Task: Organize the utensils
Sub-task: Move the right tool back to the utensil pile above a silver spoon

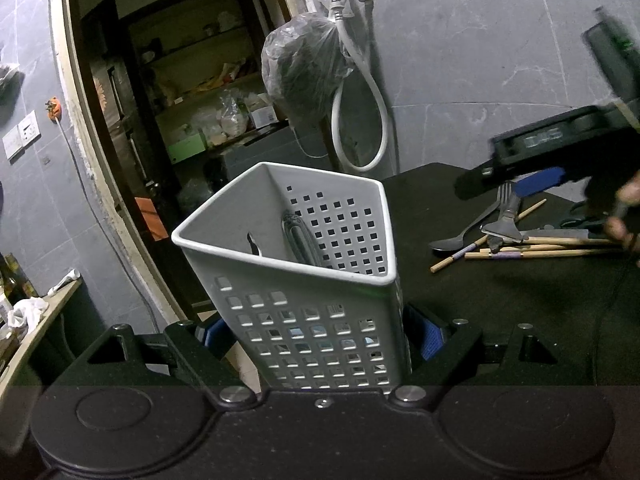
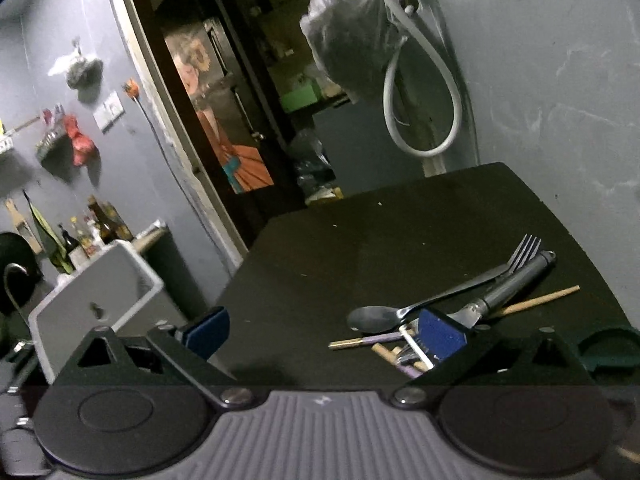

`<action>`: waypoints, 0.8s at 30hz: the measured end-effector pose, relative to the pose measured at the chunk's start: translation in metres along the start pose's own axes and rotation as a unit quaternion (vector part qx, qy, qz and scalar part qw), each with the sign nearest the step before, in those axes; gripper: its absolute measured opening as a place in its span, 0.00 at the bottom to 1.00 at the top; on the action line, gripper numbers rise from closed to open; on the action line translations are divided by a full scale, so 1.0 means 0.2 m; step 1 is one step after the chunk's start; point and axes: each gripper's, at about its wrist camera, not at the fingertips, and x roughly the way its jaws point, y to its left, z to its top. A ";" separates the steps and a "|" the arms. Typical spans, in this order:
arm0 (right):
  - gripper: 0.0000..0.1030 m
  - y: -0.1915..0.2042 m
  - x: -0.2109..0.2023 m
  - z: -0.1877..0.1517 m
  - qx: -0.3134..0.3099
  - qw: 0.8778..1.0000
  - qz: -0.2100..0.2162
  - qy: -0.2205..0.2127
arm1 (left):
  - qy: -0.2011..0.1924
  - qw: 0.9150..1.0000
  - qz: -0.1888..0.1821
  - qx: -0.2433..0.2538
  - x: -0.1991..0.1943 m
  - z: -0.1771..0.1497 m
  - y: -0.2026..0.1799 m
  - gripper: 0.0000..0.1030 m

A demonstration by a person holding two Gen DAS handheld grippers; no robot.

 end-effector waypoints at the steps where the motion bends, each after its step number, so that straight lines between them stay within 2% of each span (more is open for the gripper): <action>1: 1.00 -0.01 0.04 0.02 0.000 1.000 -0.001 0.002 | 0.000 1.000 0.000 0.000 0.00 0.00 0.00 0.85; 6: 1.00 -0.01 0.21 0.06 -0.030 0.999 -0.010 0.015 | 0.000 1.000 0.000 0.000 0.00 0.00 0.00 0.85; 13: 1.00 0.00 0.41 0.04 -0.084 0.995 -0.019 0.052 | 0.000 1.000 0.000 -0.001 0.00 0.00 0.00 0.85; 18: 1.00 -0.04 0.49 0.00 -0.056 0.995 -0.017 0.083 | -0.001 1.000 0.000 0.000 0.00 0.00 0.00 0.85; 24: 0.99 -0.01 0.52 -0.02 -0.062 0.995 0.000 0.084 | 0.000 1.000 -0.001 0.002 0.00 0.00 0.00 0.85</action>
